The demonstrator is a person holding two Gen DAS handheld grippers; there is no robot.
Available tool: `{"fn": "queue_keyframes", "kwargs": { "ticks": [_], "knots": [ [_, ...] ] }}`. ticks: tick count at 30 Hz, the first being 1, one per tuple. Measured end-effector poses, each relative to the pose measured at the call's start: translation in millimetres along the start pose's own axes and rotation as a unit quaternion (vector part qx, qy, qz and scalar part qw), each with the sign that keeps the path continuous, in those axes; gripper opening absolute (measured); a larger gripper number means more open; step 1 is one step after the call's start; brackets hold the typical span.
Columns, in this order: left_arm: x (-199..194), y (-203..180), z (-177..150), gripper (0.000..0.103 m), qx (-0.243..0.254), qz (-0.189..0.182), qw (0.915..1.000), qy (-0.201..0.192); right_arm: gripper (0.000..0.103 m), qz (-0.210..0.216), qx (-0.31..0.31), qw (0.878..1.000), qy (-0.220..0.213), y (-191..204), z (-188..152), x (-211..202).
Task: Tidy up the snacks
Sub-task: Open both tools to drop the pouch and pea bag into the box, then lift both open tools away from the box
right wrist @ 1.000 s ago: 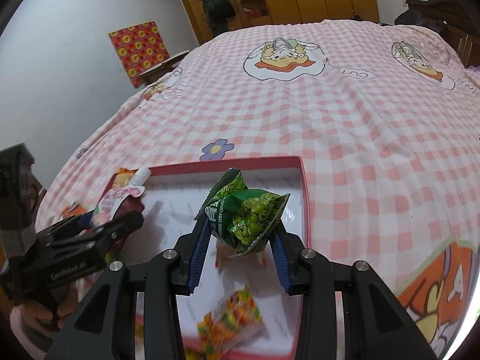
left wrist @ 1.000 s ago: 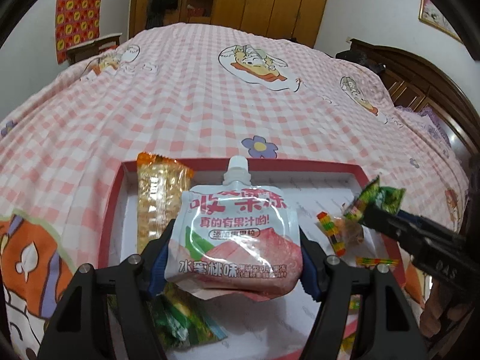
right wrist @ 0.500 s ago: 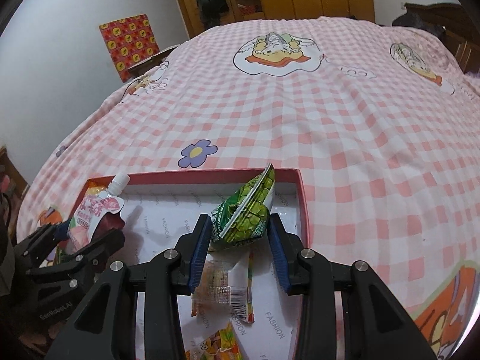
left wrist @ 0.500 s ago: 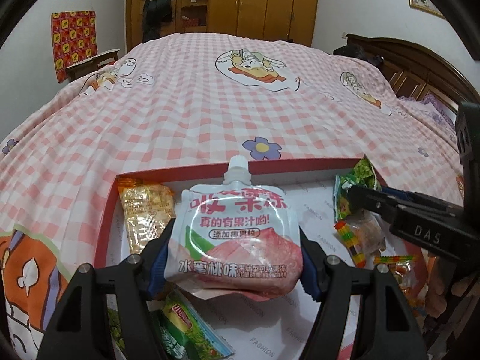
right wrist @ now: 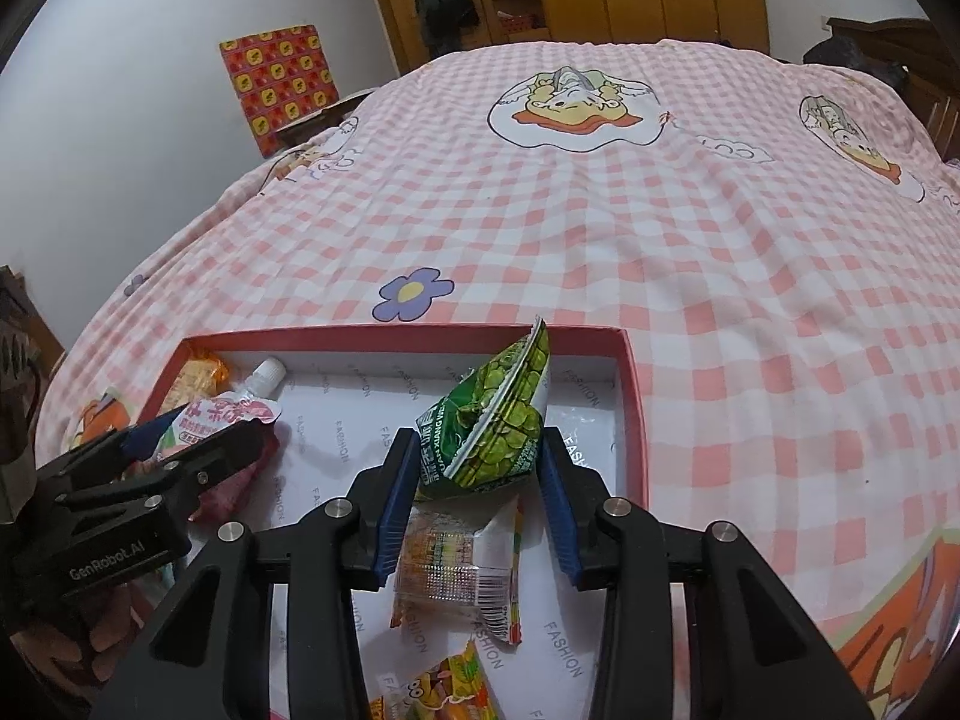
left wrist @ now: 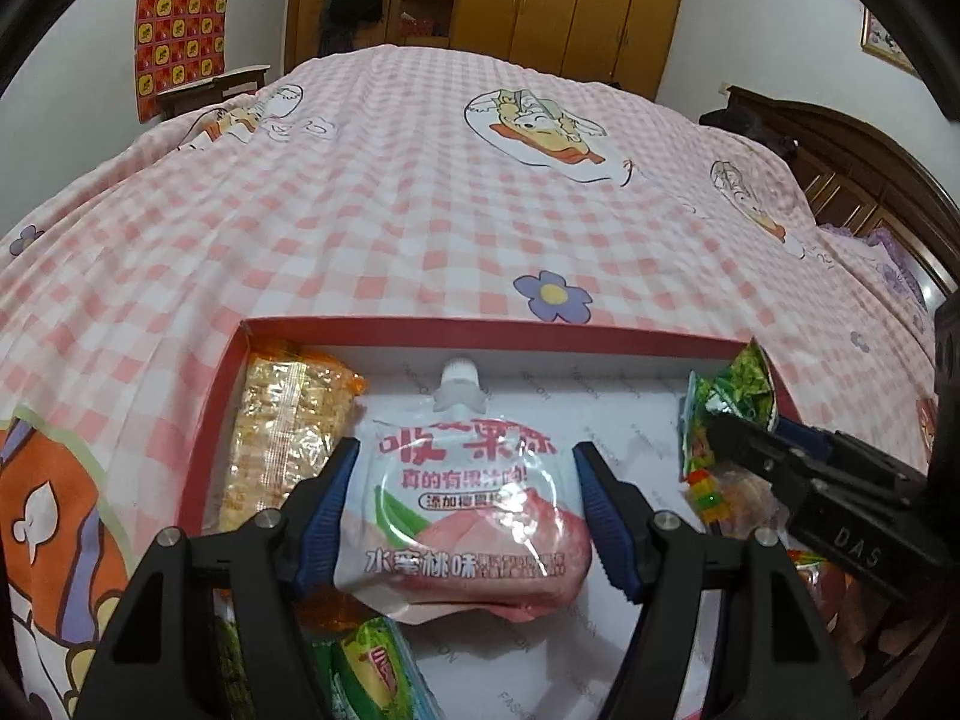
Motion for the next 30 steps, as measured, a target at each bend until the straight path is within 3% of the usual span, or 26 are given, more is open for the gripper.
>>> {"fn": "queue_keyframes", "kwargs": {
  "ticks": [10,13,17,30],
  "knots": [
    [0,-3,-1,0.074,0.008,0.004,0.9999,-0.007,0.044,-0.002,-0.009,1.000,-0.004,2,0,0],
    [0,-4,-2,0.077,0.009,0.001,0.9999,-0.004,0.051,0.002,-0.015,1.000,-0.005,6,0,-2],
    [-4,-3,-3,0.077,-0.002,-0.004,1.0000,0.002,0.068,-0.003,-0.024,1.000,-0.010,11,-1,-9],
    [-42,-14,-16,0.077,0.000,-0.022,0.9997,0.010,0.069,0.023,0.004,1.000,-0.020,6,-3,-26]
  ]
}}
Point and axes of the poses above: each gripper's, at about its wrist camera, not at the fingertips, and x roughly the way its jaws point, y to its left, z to its top, the point moved 3 cm from there along x, roughly the way its jaws point, and after that the axes turned 4 degrees about -z, right-handed, at the moved point
